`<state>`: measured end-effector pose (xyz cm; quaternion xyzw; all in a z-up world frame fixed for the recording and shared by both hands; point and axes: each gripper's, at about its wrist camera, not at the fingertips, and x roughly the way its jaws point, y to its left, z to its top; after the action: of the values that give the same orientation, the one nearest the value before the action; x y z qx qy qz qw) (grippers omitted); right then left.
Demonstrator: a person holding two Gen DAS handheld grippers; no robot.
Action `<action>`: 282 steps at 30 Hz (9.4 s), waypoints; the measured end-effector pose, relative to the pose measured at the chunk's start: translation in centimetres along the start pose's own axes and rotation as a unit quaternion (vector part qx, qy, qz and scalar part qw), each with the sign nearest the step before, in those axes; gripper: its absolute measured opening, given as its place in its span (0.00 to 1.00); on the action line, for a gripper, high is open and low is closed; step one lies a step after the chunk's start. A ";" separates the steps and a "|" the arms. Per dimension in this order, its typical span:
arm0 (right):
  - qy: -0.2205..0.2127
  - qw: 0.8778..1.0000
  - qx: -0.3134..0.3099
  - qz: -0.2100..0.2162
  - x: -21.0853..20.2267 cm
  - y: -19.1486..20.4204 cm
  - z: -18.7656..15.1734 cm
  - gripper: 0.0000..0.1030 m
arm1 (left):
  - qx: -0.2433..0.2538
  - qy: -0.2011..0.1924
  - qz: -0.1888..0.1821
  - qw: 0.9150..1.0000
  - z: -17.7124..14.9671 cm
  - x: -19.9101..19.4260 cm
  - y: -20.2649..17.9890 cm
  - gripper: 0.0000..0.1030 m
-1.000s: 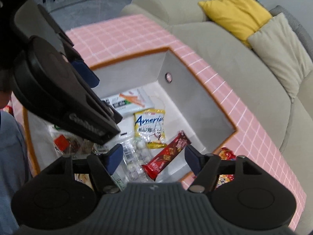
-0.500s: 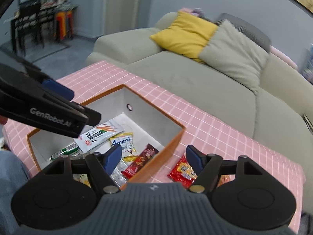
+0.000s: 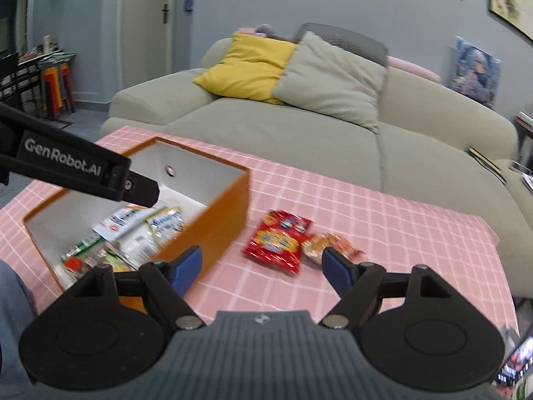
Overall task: Organize snacks
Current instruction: 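Withdraw both tools from the box back over the remaining snacks, then reach the left tool to the red snack bag while the right tool reaches the stick-snack bag, then grasp the red snack bag with the left tool while the right tool grasps the stick-snack bag, then lift both bags and carry them over the open box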
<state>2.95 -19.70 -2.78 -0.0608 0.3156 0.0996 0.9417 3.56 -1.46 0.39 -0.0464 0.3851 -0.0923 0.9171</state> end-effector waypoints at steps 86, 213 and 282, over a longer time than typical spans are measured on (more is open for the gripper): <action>0.056 0.997 -0.057 -0.007 17.8 -12.3 -1.3 0.32 | -0.004 0.111 0.005 0.994 -0.1 20.3 -6.5 0.73; 0.185 0.978 -0.018 0.095 10.9 -6.9 -8.9 0.41 | 0.139 0.296 -0.022 0.945 -7.2 17.9 -5.7 0.92; 0.088 0.973 -0.150 0.151 11.2 7.8 10.4 0.28 | 0.071 0.150 0.041 0.985 6.0 8.3 10.6 0.73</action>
<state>16.01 -8.62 -1.72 -0.1616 0.3840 0.2808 0.8646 14.95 7.28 -2.91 0.0492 0.5119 -0.0879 0.8532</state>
